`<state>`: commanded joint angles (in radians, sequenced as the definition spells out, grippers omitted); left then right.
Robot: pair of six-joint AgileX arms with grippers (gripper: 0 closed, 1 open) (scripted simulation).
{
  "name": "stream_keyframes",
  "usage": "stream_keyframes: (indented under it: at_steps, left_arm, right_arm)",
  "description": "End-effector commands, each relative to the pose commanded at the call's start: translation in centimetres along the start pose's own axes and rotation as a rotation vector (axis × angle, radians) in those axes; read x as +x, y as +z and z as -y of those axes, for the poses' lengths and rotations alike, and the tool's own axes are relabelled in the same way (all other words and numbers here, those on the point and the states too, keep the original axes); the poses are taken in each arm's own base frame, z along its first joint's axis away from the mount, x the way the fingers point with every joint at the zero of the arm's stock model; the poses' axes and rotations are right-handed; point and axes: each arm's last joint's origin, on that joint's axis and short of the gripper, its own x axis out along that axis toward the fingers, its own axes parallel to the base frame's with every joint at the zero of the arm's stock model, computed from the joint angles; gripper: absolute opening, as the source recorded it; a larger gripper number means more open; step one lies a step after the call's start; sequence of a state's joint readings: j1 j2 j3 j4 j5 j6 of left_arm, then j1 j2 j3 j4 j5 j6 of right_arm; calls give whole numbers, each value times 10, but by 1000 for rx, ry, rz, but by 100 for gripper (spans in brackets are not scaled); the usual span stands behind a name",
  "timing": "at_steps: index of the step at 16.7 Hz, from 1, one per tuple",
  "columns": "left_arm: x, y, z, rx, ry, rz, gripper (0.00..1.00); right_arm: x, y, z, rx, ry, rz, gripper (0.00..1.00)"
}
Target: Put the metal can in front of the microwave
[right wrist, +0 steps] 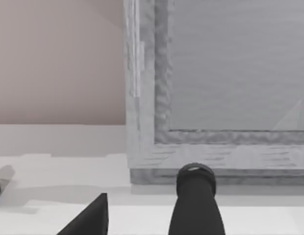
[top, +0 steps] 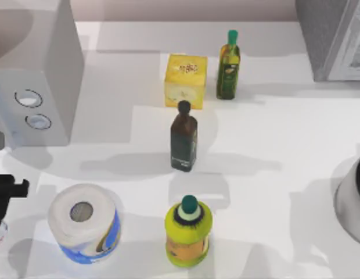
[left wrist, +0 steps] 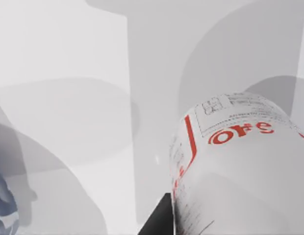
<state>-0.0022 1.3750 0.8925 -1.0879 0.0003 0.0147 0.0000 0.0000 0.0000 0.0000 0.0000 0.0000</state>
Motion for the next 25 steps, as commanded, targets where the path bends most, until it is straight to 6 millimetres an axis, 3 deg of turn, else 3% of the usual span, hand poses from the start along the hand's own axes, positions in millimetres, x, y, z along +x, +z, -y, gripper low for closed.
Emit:
stream_keyframes:
  at_steps: [2,15,25]
  left_arm:
    - [0,0,0,0,0,0,0]
    - [0,0,0,0,0,0,98]
    - [-1,0,0,1,0,1,100]
  right_arm:
    - [0,0,0,0,0,0,100]
    - [0,0,0,0,0,0,100]
    - [0,0,0,0,0,0,100]
